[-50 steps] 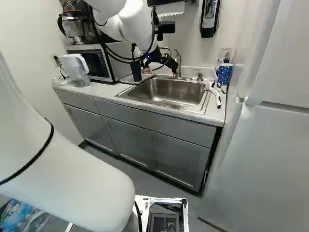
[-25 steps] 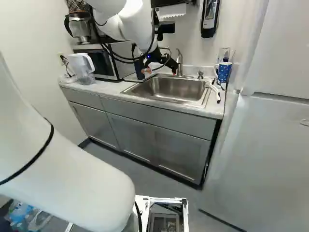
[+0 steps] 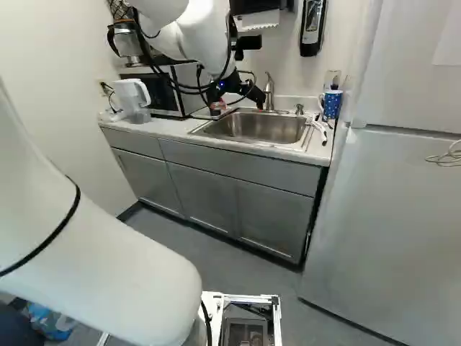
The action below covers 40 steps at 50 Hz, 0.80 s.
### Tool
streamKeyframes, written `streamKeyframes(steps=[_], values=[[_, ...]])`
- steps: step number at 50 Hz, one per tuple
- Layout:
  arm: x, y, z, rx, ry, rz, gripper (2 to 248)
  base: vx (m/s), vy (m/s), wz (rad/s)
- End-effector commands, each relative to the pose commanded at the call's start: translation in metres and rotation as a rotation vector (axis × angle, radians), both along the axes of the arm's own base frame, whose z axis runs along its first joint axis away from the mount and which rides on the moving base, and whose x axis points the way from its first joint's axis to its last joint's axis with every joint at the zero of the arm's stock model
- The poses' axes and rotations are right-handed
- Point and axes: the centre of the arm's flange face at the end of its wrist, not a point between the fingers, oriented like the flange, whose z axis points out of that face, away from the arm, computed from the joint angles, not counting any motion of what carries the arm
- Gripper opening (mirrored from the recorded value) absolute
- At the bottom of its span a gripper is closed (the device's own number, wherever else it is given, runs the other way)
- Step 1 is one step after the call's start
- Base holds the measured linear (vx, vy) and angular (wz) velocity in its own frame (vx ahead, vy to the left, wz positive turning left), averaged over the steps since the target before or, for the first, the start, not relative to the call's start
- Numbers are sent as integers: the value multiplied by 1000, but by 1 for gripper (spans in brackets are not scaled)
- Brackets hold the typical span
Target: Rinse the cup and place it in the tray
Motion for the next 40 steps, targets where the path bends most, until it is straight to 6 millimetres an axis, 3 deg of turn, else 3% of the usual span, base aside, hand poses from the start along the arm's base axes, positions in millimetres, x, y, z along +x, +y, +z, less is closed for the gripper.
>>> streamKeyframes(steps=[40], values=[[0,0,0,0,0,0,247,-119,36,5]])
